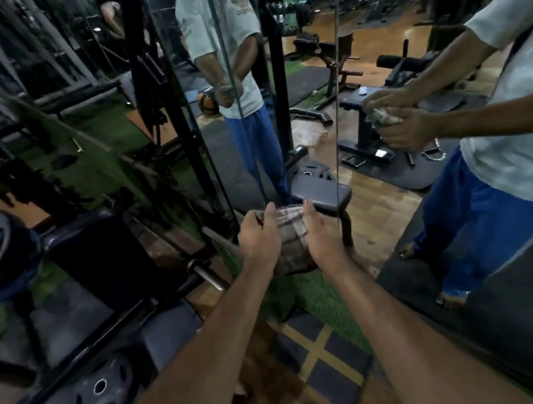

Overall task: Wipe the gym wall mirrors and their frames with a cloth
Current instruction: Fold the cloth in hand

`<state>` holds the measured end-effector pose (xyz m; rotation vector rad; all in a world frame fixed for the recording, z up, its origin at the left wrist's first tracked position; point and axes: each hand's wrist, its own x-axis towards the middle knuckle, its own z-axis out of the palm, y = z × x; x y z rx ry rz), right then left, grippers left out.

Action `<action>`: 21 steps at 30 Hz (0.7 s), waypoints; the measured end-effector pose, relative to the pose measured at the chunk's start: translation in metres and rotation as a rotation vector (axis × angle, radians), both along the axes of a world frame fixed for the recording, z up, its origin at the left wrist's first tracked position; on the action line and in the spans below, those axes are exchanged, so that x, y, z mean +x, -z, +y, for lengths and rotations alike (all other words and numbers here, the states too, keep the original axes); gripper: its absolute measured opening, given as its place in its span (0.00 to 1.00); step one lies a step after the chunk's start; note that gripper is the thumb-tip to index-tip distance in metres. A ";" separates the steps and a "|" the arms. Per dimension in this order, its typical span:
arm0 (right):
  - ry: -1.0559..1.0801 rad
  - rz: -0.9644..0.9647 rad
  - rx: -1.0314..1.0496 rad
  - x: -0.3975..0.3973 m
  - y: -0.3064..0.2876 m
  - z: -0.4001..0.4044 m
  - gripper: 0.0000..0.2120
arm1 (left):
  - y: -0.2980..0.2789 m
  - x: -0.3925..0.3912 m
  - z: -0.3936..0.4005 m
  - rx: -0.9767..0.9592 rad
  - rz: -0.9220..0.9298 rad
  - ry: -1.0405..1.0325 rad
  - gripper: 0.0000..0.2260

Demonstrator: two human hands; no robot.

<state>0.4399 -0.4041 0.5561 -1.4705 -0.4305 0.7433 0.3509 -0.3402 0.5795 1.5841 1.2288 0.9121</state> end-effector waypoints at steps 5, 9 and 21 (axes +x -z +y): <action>0.042 -0.127 -0.017 -0.033 0.010 0.019 0.19 | 0.014 -0.030 0.004 -0.025 -0.075 -0.103 0.18; 0.000 -0.049 -0.065 -0.062 0.024 0.030 0.16 | 0.021 -0.065 0.022 -0.416 -0.210 -0.101 0.20; -0.131 -0.514 -0.329 -0.178 0.057 0.119 0.21 | 0.081 -0.179 0.107 -0.551 -0.314 -0.216 0.09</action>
